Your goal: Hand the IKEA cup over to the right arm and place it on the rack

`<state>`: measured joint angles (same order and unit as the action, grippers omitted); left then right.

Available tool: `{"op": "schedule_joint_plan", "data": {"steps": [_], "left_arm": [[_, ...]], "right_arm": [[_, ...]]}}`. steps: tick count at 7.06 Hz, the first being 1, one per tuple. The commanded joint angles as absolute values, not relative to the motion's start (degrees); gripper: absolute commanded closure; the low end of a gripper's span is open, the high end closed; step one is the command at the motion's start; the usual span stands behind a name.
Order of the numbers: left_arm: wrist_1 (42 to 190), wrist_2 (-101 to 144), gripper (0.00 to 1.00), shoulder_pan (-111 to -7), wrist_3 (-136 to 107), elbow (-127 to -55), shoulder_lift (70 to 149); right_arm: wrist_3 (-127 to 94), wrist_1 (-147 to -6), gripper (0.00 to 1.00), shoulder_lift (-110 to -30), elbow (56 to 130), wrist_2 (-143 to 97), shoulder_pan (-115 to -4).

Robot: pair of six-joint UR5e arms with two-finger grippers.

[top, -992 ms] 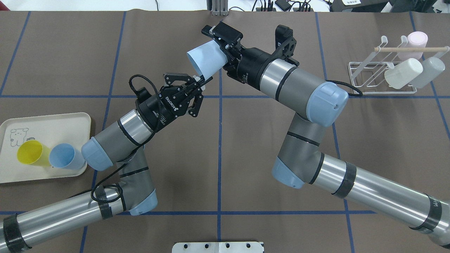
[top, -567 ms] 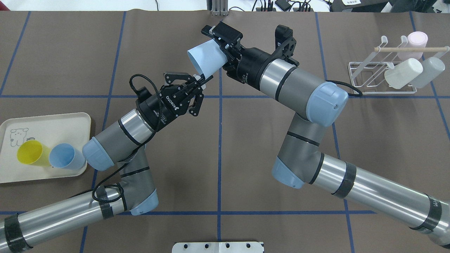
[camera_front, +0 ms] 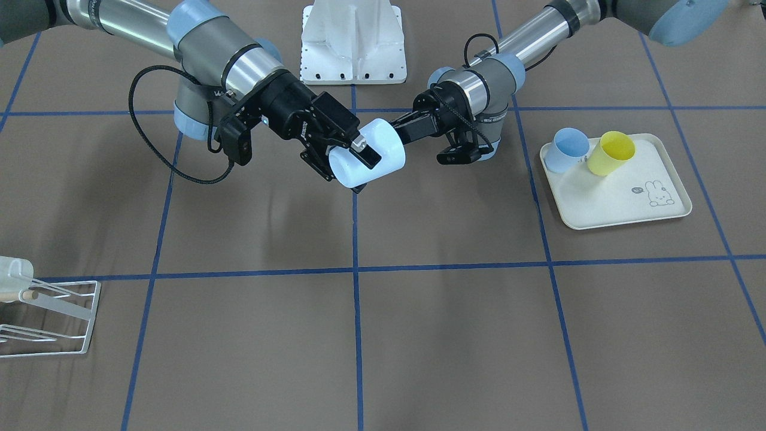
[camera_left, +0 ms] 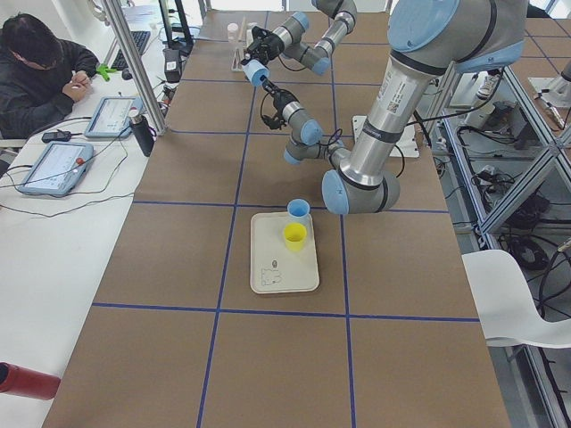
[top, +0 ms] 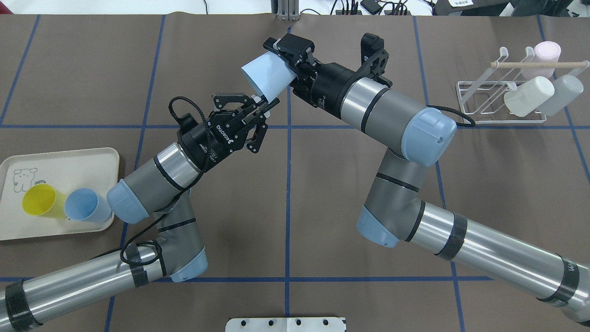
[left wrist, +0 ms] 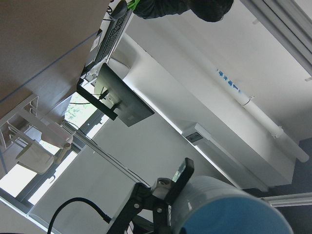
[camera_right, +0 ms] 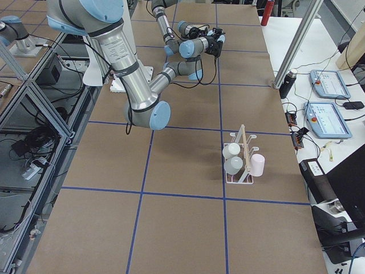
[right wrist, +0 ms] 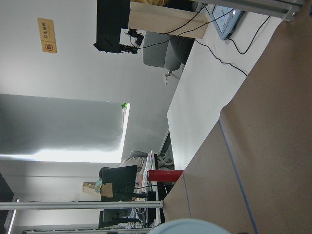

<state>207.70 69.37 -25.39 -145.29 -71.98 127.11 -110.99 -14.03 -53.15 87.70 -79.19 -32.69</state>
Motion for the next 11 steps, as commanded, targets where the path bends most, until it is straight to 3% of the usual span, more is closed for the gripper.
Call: {"op": "schedule_joint_plan", "data": {"steps": [1,7,9,11], "left_arm": [[207.4,68.6,0.00,-25.6,-144.7,-72.0,127.1],[207.1,68.9,0.00,-26.4,-142.5,-71.7,126.9],[205.8,69.4,0.00,-26.9,-134.8,-71.8,126.9],[199.5,72.8,0.00,-28.6,-129.8,-72.2,126.9]], "right_arm": [[-110.9,-14.1,1.00,-53.1,87.6,-79.2,-32.8],[-110.7,-16.0,1.00,-54.4,87.2,-79.8,-40.1],[-100.2,-27.6,1.00,-55.1,88.2,-79.4,-41.7],[-90.8,-37.9,1.00,-62.5,94.8,-78.6,-44.7]]}}
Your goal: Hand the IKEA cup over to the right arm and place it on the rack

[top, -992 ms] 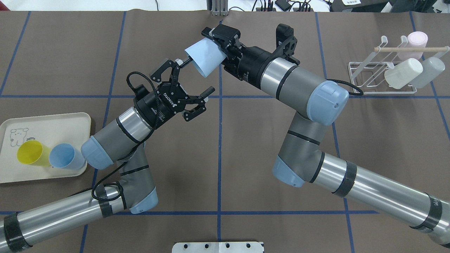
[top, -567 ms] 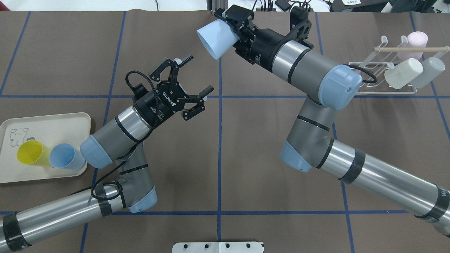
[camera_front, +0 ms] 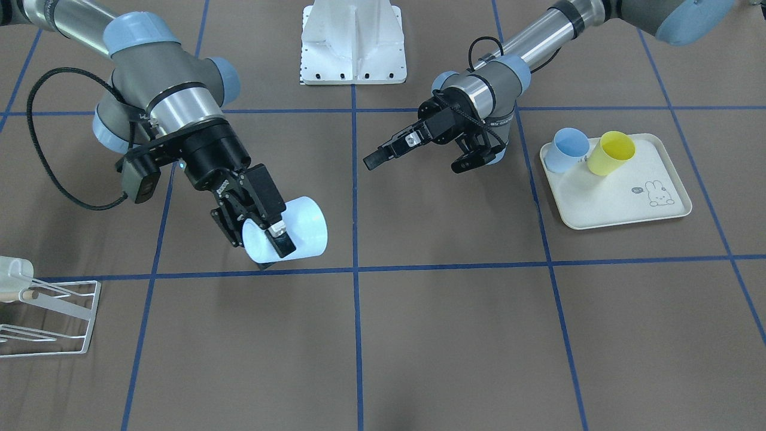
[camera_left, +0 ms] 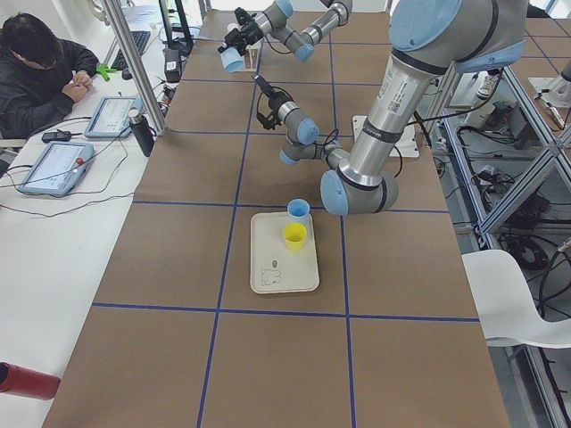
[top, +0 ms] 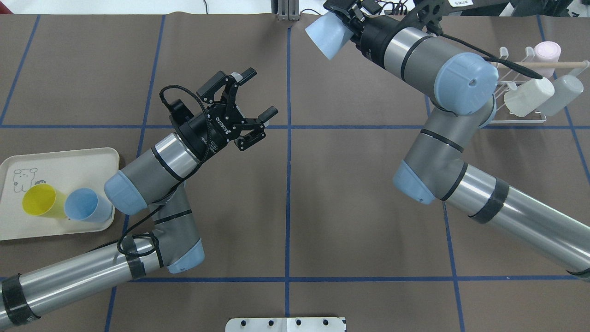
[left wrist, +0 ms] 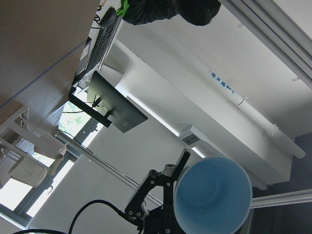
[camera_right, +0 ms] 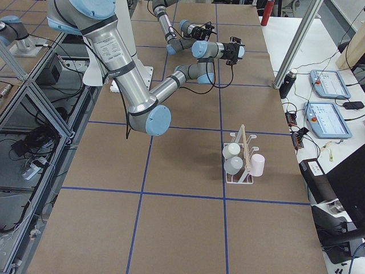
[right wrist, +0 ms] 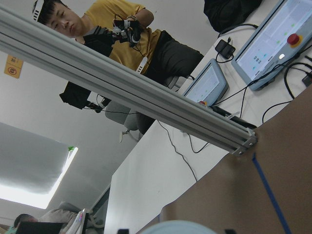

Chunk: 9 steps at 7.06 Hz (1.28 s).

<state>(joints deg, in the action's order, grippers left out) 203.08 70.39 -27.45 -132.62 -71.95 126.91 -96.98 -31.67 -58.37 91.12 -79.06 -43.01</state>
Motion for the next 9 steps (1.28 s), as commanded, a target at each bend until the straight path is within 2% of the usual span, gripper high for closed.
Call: {"op": "schedule_joint_plan", "data": {"steps": [1,4,6,7,9], "left_arm": [[196.8,75.8,0.00,-30.2,-129.4,-72.4,126.9],[194.3,78.9,0.00,-31.9,-121.5,-74.6,124.0],[187.9,82.0,0.00,-32.5,-117.4,-80.6,120.2],[187.1,82.2,0.00,-32.5,-116.5,-82.2,118.9],[187.1,82.2,0.00,-32.5,-116.5,-82.3,118.6]], "right_arm": [[-83.5,-41.1,1.00,-66.1,96.8,-76.7,-46.0],[-64.0,-42.3,1.00,-72.8,95.5,-76.4,-53.5],[-60.0,-41.4,1.00,-74.3,93.4,-78.6,-56.6],[-57.1,-38.3,1.00,-74.3,90.9,-81.1,-58.8],[-51.5,-28.0,1.00,-74.1,81.3,-86.7,-63.9]]}}
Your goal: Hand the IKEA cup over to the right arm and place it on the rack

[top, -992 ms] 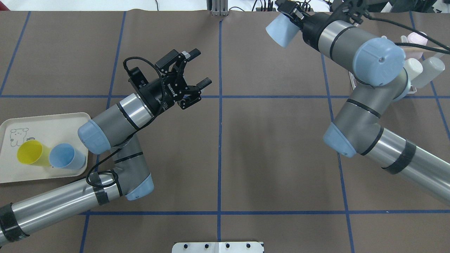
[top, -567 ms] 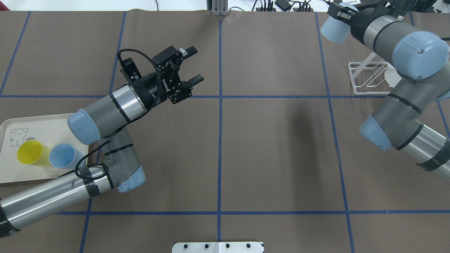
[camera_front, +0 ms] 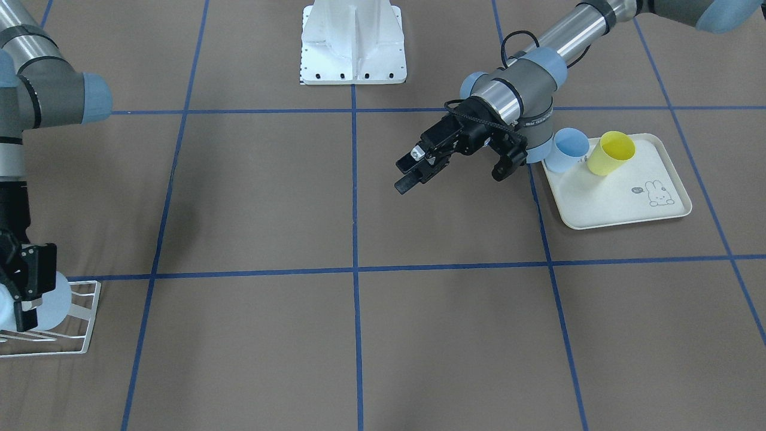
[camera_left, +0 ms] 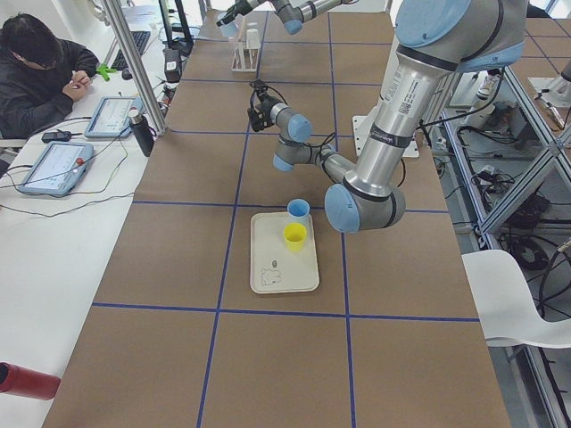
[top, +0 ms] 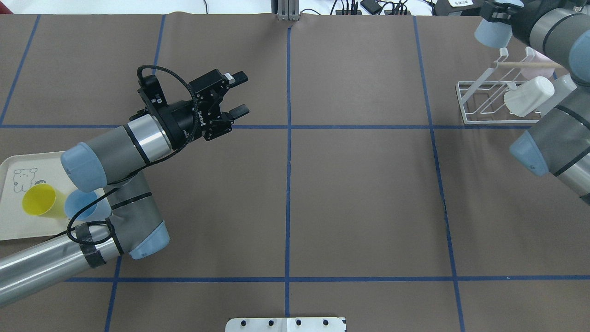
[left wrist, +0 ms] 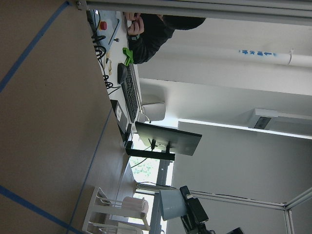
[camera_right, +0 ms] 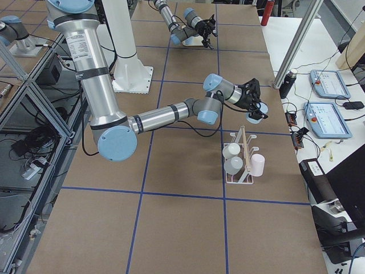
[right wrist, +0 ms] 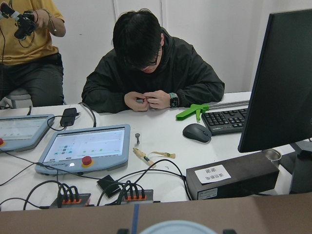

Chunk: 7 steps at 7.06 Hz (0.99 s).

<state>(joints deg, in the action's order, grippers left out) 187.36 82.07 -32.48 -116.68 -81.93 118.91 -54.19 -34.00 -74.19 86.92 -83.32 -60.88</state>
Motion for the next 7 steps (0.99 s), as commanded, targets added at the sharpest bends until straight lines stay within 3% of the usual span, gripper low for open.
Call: {"op": "schedule_joint_plan", "data": {"steps": [1,7], "left_arm": [[187.1,82.2,0.00,-32.5,-116.5,-82.2,118.5],[187.1,82.5,0.00,-32.4,-116.5,-82.3,117.7]], "right_arm": [[-50.0,-23.7,1.00,-73.8,76.9,-89.6,-66.1],[-45.7,-19.7,1.00,-76.9,74.8,-92.8,-67.0]]}}
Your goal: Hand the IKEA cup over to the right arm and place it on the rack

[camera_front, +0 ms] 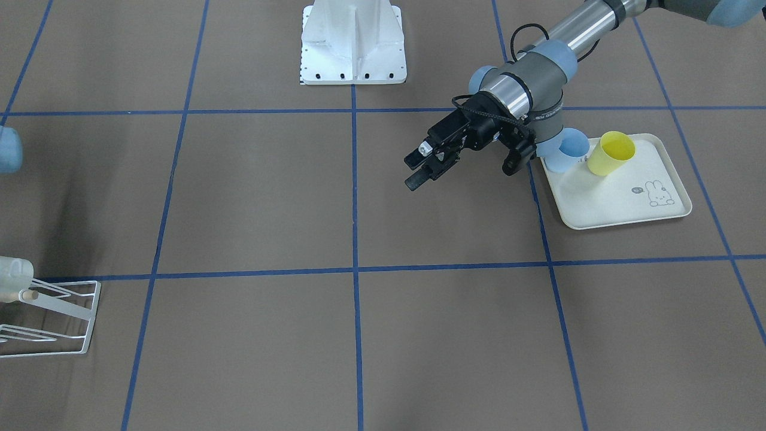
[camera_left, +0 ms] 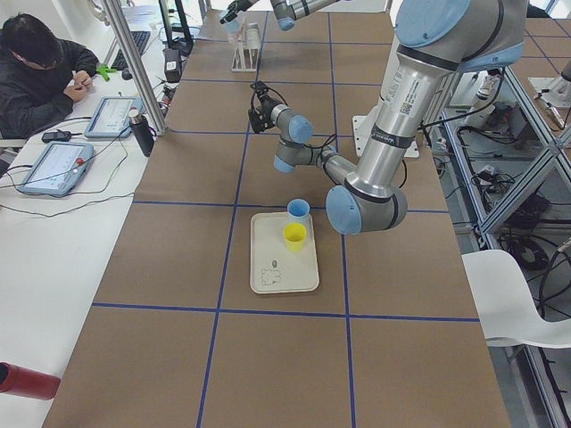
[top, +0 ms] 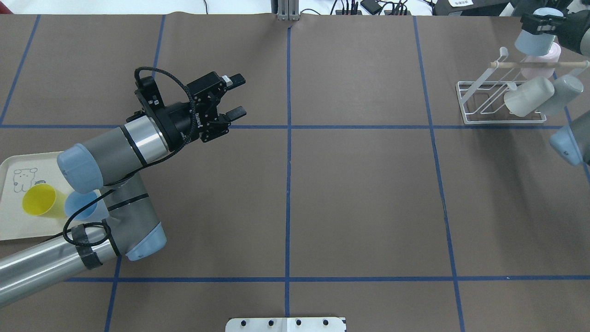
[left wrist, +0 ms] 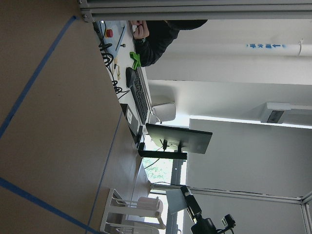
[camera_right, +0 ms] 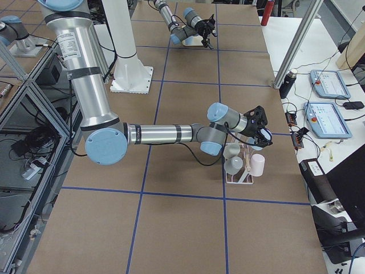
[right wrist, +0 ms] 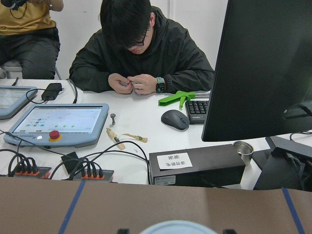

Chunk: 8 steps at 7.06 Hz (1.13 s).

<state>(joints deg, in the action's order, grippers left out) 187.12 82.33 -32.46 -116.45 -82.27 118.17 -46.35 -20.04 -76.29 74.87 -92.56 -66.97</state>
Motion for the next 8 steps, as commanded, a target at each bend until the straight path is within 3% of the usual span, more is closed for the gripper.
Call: {"op": "schedule_joint_plan", "data": {"steps": [1,8], "left_arm": [[187.1,82.6,0.00,-32.4,-116.5,-82.4,117.7],[187.1,82.6,0.00,-32.4,-116.5,-82.4,117.6]], "right_arm": [[-45.7,-19.8,1.00,-77.0,74.4,-92.8,-67.0],[-45.7,-19.9,1.00,-75.5,73.2,-92.6,-64.9]]}}
